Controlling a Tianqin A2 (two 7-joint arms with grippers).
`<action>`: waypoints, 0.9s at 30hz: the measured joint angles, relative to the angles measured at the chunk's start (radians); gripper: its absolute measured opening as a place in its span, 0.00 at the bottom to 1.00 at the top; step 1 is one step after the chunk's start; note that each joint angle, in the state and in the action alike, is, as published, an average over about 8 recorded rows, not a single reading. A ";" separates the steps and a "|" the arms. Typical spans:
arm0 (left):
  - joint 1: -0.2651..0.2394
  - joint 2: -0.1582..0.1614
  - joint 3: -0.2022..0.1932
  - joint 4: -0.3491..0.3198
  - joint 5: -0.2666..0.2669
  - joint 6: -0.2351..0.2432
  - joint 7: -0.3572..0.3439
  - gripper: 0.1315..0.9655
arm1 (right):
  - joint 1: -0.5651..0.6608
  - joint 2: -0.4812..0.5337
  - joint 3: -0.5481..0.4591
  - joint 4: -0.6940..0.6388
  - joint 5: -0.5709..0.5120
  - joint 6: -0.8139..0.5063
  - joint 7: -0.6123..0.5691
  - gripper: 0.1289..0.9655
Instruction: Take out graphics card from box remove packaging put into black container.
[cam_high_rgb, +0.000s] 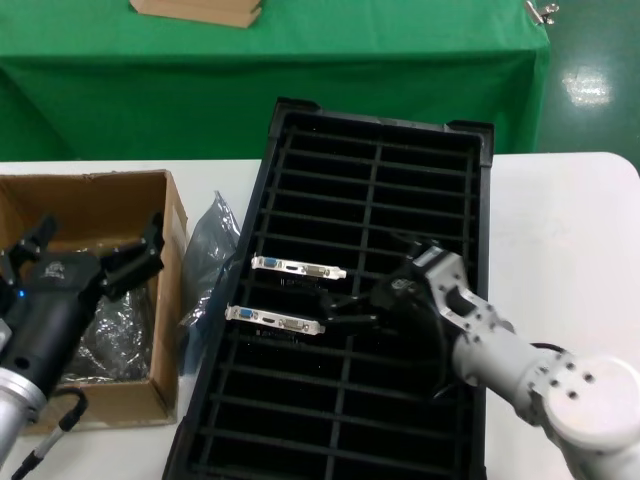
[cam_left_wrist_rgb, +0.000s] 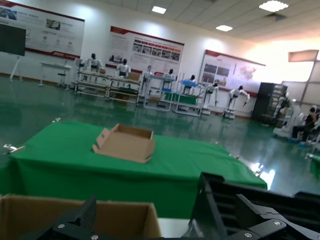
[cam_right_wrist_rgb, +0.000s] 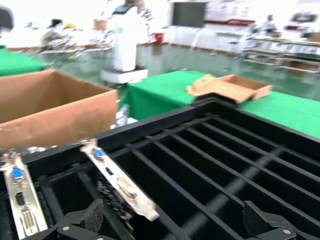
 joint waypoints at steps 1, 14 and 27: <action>0.007 0.002 0.003 -0.002 0.004 -0.009 0.006 1.00 | -0.022 0.004 0.014 0.020 0.011 0.014 -0.006 1.00; 0.098 0.032 0.040 -0.034 0.050 -0.126 0.076 1.00 | -0.309 0.055 0.192 0.282 0.155 0.190 -0.078 1.00; 0.177 0.058 0.073 -0.061 0.089 -0.228 0.137 1.00 | -0.557 0.099 0.347 0.509 0.279 0.343 -0.141 1.00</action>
